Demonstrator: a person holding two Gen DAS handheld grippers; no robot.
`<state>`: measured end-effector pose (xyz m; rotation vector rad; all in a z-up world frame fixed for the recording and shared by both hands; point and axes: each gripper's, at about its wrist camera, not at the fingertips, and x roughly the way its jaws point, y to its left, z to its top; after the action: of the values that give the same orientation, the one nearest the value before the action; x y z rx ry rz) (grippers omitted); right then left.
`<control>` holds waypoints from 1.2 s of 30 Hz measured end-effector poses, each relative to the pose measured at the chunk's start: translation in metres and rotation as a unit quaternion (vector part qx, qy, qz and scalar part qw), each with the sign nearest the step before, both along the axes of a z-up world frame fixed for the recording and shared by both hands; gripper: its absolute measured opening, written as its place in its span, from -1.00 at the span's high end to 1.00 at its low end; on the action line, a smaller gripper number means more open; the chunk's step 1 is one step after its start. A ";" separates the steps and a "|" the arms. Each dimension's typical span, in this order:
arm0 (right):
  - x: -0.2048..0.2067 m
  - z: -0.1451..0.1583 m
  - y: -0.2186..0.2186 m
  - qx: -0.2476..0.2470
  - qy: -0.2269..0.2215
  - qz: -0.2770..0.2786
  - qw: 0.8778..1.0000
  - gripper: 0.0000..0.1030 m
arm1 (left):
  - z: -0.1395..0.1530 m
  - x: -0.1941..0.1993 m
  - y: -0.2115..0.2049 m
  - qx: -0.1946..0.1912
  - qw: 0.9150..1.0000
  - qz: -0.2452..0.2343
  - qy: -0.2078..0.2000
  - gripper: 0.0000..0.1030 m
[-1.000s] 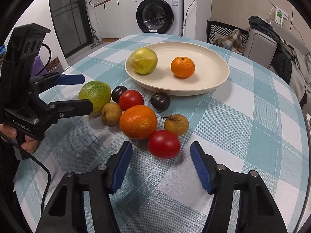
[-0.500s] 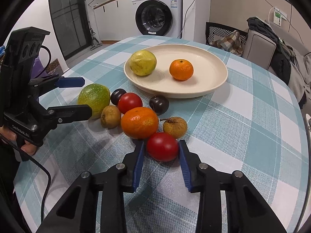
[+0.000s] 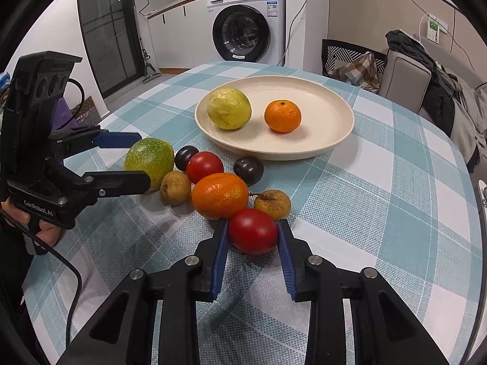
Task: Organize fruits
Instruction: 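Grasp the red tomato with the right tool while the left tool grasps the green-striped fruit, then lift the green-striped fruit with the left tool while the right tool carries the tomato toward the plate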
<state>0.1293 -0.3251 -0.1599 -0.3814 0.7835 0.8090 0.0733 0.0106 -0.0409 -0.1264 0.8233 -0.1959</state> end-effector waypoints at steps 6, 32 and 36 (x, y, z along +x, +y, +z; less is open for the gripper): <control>0.000 0.001 0.000 0.002 0.000 -0.002 1.000 0.37 | 0.001 -0.002 0.000 -0.009 1.000 -0.009 -0.004 -0.02; 0.001 0.006 -0.008 0.019 -0.006 -0.012 1.000 0.37 | 0.004 -0.007 0.002 -0.020 1.000 -0.003 -0.011 0.11; 0.002 0.009 -0.010 0.027 -0.009 -0.017 0.999 0.37 | 0.005 -0.007 0.004 -0.023 1.000 0.001 -0.013 0.12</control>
<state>0.1317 -0.3353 -0.1510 -0.3268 0.7479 0.7925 0.0665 0.0148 -0.0363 -0.1671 0.7924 -0.2152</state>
